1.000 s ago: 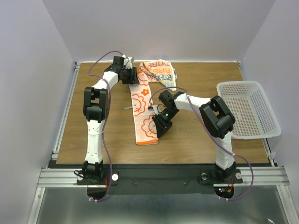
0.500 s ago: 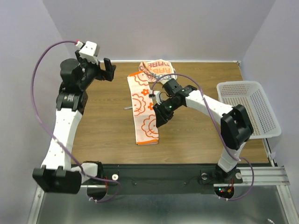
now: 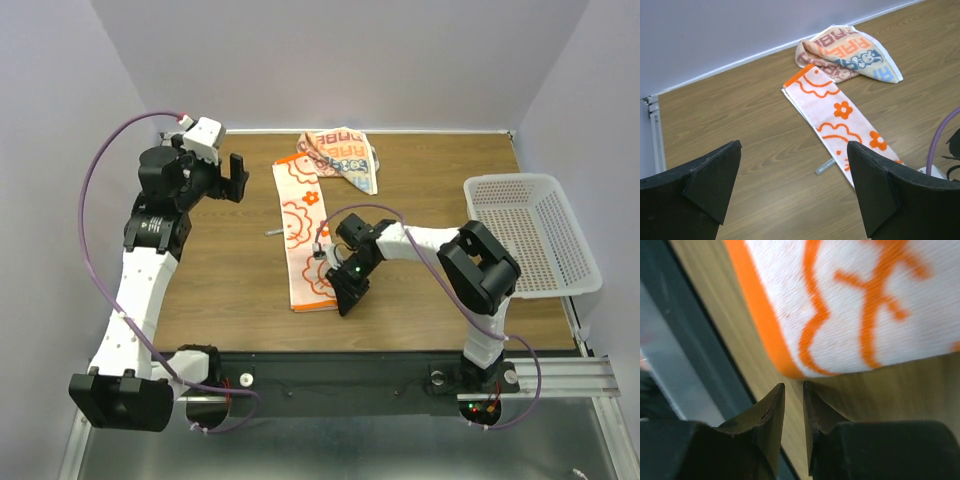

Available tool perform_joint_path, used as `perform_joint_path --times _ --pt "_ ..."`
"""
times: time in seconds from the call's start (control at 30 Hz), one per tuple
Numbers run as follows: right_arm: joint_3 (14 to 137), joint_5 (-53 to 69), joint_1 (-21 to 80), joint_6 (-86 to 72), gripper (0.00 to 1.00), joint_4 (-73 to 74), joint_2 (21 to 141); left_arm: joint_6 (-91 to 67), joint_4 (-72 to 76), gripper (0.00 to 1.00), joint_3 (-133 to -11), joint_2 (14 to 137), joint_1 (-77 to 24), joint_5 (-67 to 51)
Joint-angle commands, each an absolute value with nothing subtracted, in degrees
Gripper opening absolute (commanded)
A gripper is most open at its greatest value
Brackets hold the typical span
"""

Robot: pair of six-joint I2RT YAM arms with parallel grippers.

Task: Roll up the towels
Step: Fold the towel

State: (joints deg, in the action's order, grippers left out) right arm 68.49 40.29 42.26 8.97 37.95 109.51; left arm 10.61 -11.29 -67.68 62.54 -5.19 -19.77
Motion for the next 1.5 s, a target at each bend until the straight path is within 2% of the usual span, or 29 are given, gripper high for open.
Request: perform_joint_path --times 0.0,0.13,0.23,0.3,0.33,0.4,0.57,0.6,0.67,0.73,0.77,0.8,0.93,1.07,1.2,1.47 --pt "65.0 42.5 43.2 8.7 0.27 34.1 108.5 16.4 -15.2 0.99 -70.9 58.9 -5.4 -18.7" --pt "61.4 43.7 45.7 9.2 0.27 32.7 107.7 20.4 -18.7 0.99 -69.5 55.6 -5.4 -20.9" --pt "61.8 45.6 46.4 9.8 0.28 33.0 104.2 25.7 -23.8 0.98 -66.3 52.6 -5.4 -28.3" --pt "64.3 46.1 45.7 8.7 0.31 33.4 98.4 36.4 -31.6 0.92 -64.3 50.4 -5.8 -32.8" --pt "65.4 46.9 45.1 6.5 0.36 33.4 96.6 38.6 -33.0 0.89 -61.6 49.5 -6.2 -32.1" --pt "69.5 47.0 43.3 4.8 0.39 33.6 92.9 42.9 -36.0 0.84 -58.6 47.0 -6.6 -30.5" --pt "70.1 42.1 35.8 7.6 0.35 34.2 93.6 61.2 -40.3 0.79 -48.3 44.1 -10.4 -26.1" --pt "69.9 42.1 31.6 7.8 0.35 34.5 95.7 61.1 -36.1 0.79 -43.0 43.0 -12.6 -24.7" --pt "70.4 45.9 24.8 6.6 0.42 34.8 97.2 57.1 -32.4 0.79 -38.7 42.9 -17.8 -21.0" --pt "71.3 45.2 22.9 6.2 0.54 35.8 97.6 55.1 -30.9 0.8 -37.5 45.2 -23.2 -19.7" --pt "72.8 43.3 22.8 7.5 0.57 36.2 97.4 53.5 -29.5 0.8 -36.3 46.1 -26.1 -16.6" --pt "73.1 41.2 22.8 7.6 0.59 36.1 97.2 48.2 -25.3 0.8 -35.8 48.1 -33.2 -14.0" --pt "76.8 41.9 22.7 5.5 0.59 36.4 100.7 38.6 -18.8 0.8 -35.8 54.5 -47.6 -4.6" --pt "78.7 41.8 22.4 5.3 0.59 36.3 102.7 36.6 -15.0 0.75 -38.0 62.0 -51.8 -4.2" --pt "80.2 41.6 21.9 4.8 0.58 36.4 103.9 37.8 -15.5 0.55 -40.7 69.9 -54.7 -4.4" --pt "79.9 41.2 21.6 5.1 0.58 36.5 104.8 38.9 -13.0 0.57 -41.2 75.1 -55.5 -7.8"
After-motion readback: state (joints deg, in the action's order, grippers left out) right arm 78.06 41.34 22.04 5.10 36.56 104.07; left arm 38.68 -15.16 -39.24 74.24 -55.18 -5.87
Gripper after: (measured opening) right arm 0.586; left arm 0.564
